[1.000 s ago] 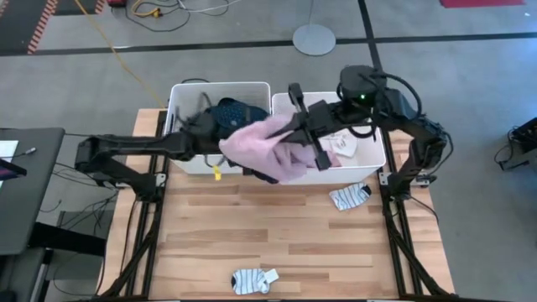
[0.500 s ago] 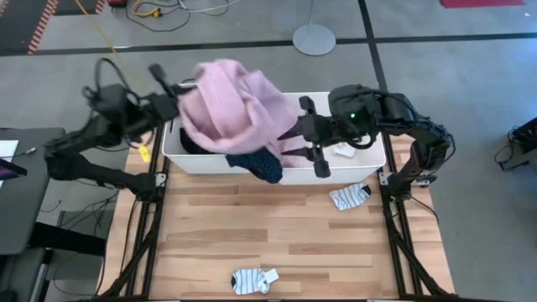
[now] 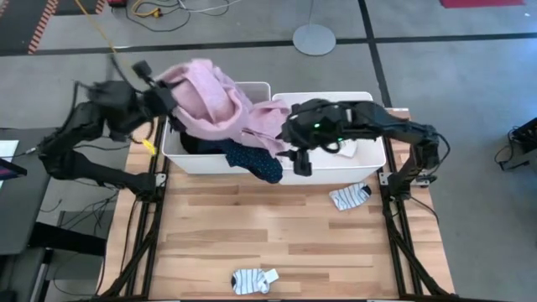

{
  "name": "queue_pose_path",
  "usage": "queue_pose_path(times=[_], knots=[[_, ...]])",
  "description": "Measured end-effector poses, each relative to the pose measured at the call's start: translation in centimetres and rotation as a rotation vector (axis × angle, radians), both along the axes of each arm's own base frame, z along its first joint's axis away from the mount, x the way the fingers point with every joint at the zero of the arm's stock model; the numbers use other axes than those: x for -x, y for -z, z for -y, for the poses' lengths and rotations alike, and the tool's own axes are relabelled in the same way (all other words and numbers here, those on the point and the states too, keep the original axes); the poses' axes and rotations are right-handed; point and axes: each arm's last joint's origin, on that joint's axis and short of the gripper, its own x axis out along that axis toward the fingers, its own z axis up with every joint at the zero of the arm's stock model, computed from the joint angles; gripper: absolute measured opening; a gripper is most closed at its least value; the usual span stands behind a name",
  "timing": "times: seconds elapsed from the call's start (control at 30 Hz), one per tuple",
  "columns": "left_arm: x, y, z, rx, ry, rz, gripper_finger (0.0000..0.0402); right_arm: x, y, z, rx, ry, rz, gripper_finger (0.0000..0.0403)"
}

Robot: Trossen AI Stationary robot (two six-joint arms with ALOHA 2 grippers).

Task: Sort clothes
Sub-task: Put the pink shirt into the left white laundry organizer

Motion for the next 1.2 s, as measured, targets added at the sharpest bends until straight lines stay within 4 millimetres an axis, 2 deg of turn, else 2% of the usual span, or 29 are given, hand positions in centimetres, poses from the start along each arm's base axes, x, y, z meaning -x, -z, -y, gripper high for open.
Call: queue_pose_path(times=[0.23, 0.47, 0.63, 0.83, 0.97, 1.13, 1.2], knots=[[-3.8, 4.1, -0.9, 0.157, -0.055, -0.254, 0.0012, -3.2, 5.0, 1.2, -0.040, -0.035, -0.010, 0.0230], [-7.2, 7.4, -2.5, 0.322, -0.121, -0.391, 0.0028, -4.7, 10.3, 3.2, -0.045, 0.017, -0.054, 0.0230], [-8.5, 8.7, -3.5, 0.400, -0.150, -0.423, 0.0097, -4.9, 12.6, 4.5, -0.050, 0.049, -0.080, 0.0230], [-9.1, 9.2, -3.8, 0.480, -0.094, -0.416, 0.0198, -5.1, 13.9, 5.2, -0.043, 0.066, -0.058, 0.0223], [-8.7, 9.0, -3.6, 0.518, -0.059, -0.396, 0.0243, -5.5, 14.3, 5.7, -0.016, 0.057, -0.049, 0.0177], [-7.0, 7.8, -2.8, 0.540, -0.014, -0.348, 0.0266, -5.5, 14.3, 5.9, 0.022, 0.030, -0.049, 0.0050], [-6.0, 7.0, -2.2, 0.543, 0.018, -0.307, 0.0267, -5.6, 14.1, 5.9, 0.045, 0.023, -0.036, 0.0018]])
